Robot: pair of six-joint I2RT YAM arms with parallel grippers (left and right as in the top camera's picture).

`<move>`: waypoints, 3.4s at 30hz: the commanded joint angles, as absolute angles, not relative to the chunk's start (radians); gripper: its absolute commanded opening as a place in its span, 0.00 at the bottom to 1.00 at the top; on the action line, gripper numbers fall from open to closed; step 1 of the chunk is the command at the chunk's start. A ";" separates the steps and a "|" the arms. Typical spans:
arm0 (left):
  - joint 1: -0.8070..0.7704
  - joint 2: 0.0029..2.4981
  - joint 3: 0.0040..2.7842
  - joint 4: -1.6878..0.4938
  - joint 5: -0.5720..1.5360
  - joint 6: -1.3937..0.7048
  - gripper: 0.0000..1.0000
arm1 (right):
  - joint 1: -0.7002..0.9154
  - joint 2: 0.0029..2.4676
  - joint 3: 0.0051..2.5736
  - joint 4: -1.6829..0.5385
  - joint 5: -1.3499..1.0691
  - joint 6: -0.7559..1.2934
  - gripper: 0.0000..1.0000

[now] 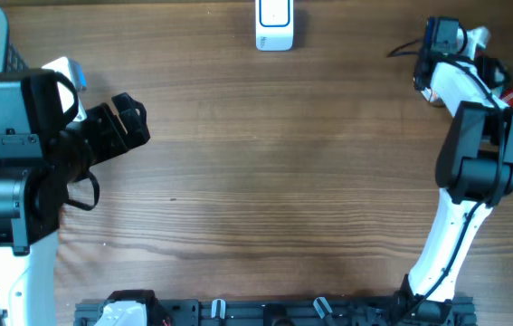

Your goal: Scan the item barcode

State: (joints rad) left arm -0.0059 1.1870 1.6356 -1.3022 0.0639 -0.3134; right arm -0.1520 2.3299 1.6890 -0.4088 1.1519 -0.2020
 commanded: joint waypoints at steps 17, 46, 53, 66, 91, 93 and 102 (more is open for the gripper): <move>0.000 1.187 1.636 -1.299 0.054 -0.323 1.00 | -0.194 1.780 1.688 -0.530 0.157 0.055 1.00; 0.000 1.187 1.636 -1.299 0.054 -0.323 1.00 | -0.175 1.366 1.687 -1.516 -0.583 0.029 1.00; 0.000 1.187 1.636 -1.299 0.054 -0.323 1.00 | -0.175 1.369 1.687 -1.442 -0.583 0.030 1.00; 0.000 1.187 1.636 -1.299 0.054 -0.323 1.00 | -0.175 1.373 1.660 -1.422 -0.493 0.025 1.00; 0.000 1.187 1.636 -1.299 0.054 -0.323 1.00 | 0.056 0.579 0.531 -0.279 -0.551 -0.128 1.00; 0.000 1.187 1.636 -1.299 0.054 -0.323 1.00 | 0.059 0.538 0.444 -0.175 -0.551 -0.128 1.00; 0.000 1.187 1.636 -1.299 0.054 -0.323 1.00 | 0.066 0.264 0.126 0.133 -0.513 -0.129 1.00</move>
